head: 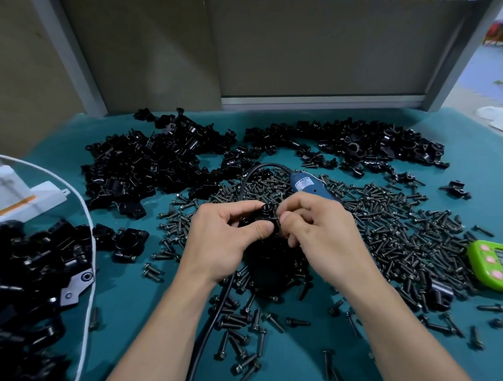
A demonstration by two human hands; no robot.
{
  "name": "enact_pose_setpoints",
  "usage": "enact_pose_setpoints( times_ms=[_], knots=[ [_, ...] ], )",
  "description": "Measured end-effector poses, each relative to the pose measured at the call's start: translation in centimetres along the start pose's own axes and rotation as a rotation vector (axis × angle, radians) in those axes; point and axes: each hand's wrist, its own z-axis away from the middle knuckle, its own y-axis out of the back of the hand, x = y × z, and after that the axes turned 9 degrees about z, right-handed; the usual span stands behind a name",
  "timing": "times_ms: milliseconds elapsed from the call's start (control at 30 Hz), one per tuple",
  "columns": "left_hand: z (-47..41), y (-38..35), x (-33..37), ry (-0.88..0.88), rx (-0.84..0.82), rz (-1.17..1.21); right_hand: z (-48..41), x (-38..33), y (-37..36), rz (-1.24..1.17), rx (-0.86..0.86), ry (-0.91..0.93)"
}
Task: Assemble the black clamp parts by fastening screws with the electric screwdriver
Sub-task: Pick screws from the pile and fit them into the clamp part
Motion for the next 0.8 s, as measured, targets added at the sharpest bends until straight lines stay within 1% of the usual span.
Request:
enact_pose_setpoints(
  times_ms=[167, 300, 400, 567, 633, 733, 800],
  knots=[
    [0.0, -0.1, -0.1, 0.0, 0.0, -0.001, 0.1, -0.2, -0.8, 0.062, 0.049, 0.015],
    [0.2, -0.2, -0.2, -0.014, -0.002, -0.015, 0.0, -0.2, -1.5, 0.197, 0.111, 0.041],
    [0.1, -0.2, 0.0, -0.02, 0.012, -0.022, -0.2, -0.2, -1.5, 0.184, 0.103, 0.018],
    [0.0, -0.2, -0.1, -0.024, 0.035, -0.035, 0.2, 0.1, -0.8, 0.072, 0.04, 0.068],
    [0.1, -0.2, 0.0, -0.017, 0.028, -0.049, 0.0, 0.2, -1.1, 0.099, 0.05, 0.066],
    [0.2, -0.4, 0.1, -0.025, 0.026, -0.059, -0.3, 0.0, -1.5, 0.183, 0.068, 0.003],
    [0.2, -0.4, 0.2, -0.031, 0.036, -0.063, -0.2, 0.0, -1.4, 0.158, 0.059, -0.005]
  ],
)
